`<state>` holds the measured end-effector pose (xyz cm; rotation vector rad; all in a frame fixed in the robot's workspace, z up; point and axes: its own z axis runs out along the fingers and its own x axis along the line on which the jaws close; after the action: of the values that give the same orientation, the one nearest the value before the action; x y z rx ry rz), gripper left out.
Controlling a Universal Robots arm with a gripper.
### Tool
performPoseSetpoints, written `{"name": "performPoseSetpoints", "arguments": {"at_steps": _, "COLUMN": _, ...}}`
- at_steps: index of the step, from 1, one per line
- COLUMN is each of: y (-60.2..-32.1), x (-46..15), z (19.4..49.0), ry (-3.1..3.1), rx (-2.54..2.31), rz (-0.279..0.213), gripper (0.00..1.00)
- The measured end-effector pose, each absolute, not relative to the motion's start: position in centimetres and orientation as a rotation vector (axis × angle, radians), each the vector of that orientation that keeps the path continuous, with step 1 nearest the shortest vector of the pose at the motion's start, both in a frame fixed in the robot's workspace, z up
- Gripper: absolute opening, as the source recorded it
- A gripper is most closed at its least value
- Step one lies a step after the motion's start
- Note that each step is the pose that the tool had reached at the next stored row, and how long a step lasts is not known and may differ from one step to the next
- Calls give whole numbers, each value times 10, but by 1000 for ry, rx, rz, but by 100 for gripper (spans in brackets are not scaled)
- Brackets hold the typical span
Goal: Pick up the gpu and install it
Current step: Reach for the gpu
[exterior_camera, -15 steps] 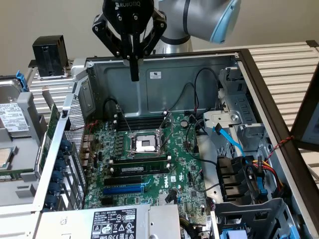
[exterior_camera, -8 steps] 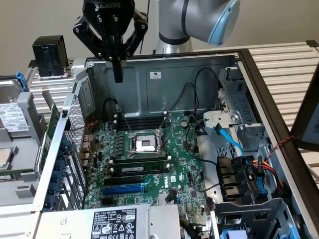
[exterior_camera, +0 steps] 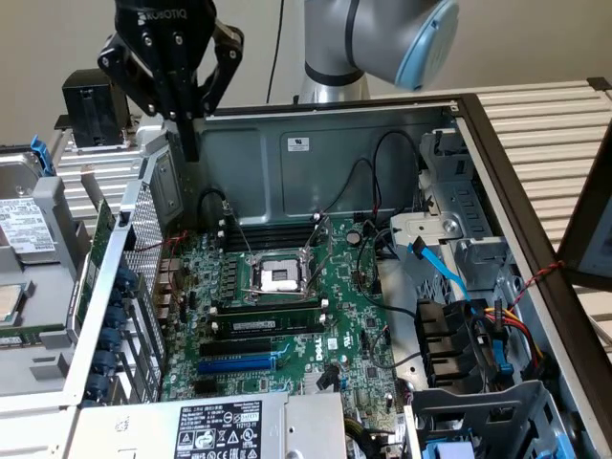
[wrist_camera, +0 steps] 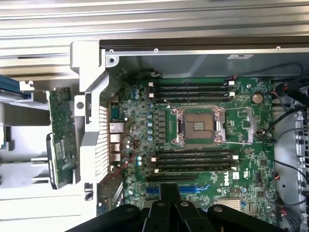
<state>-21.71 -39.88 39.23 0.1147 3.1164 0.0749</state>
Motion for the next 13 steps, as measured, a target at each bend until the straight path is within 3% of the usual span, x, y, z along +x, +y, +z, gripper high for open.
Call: {"name": "performPoseSetpoints", "arguments": {"at_steps": 13, "y": -399, "x": -276, "z": 392, "ry": 3116, "rx": 115, "rz": 75, "gripper": 11}}
